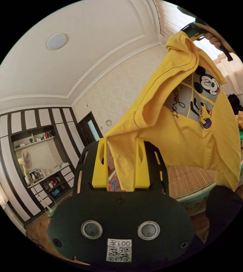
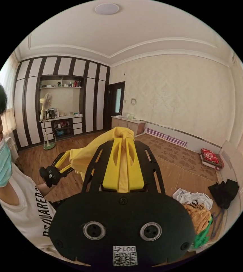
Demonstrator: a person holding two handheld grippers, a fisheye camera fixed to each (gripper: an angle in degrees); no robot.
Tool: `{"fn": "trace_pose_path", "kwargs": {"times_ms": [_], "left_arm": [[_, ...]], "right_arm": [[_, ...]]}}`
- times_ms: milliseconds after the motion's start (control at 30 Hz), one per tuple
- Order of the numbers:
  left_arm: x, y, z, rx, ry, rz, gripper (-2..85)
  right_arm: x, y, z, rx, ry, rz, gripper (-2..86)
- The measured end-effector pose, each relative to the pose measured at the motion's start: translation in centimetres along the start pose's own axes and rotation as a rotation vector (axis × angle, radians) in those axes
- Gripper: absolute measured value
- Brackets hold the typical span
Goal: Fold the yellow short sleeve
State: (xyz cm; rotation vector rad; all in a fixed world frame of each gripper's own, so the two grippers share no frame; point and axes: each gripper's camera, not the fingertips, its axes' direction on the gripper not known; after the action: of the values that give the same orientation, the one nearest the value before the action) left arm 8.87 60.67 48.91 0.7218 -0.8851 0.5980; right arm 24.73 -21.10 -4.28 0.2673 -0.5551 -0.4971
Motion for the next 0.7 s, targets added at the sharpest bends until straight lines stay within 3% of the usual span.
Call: {"fn": "trace_pose_path", "kwargs": {"times_ms": [100, 267, 500, 633, 700], "left_arm": [[-0.8, 0.6, -0.1, -0.004, 0.035, -0.023, 12.9], [0.0, 1.8, 1.0, -0.068, 0.321, 0.033, 13.0], [2.2, 3.1, -0.1, -0.013, 0.433, 0.081, 12.2], [1.7, 3.0, 0.1, 0.061, 0.506, 0.043, 0.6], [1.1, 2.7, 0.6, 0.069, 0.525, 0.031, -0.4]], "right_arm": [[-0.1, -0.3, -0.2, 0.009, 0.04, 0.007, 1.9], [-1.2, -0.7, 1.2, -0.035, -0.056, -0.01, 1.9], [-3.8, -1.6, 2.3, -0.085, -0.007, -0.108, 1.8], [-4.3, -1.7, 1.6, -0.054, -0.015, -0.134, 1.7], [-4.3, -1.5, 1.0, -0.027, -0.012, -0.145, 1.7]]}}
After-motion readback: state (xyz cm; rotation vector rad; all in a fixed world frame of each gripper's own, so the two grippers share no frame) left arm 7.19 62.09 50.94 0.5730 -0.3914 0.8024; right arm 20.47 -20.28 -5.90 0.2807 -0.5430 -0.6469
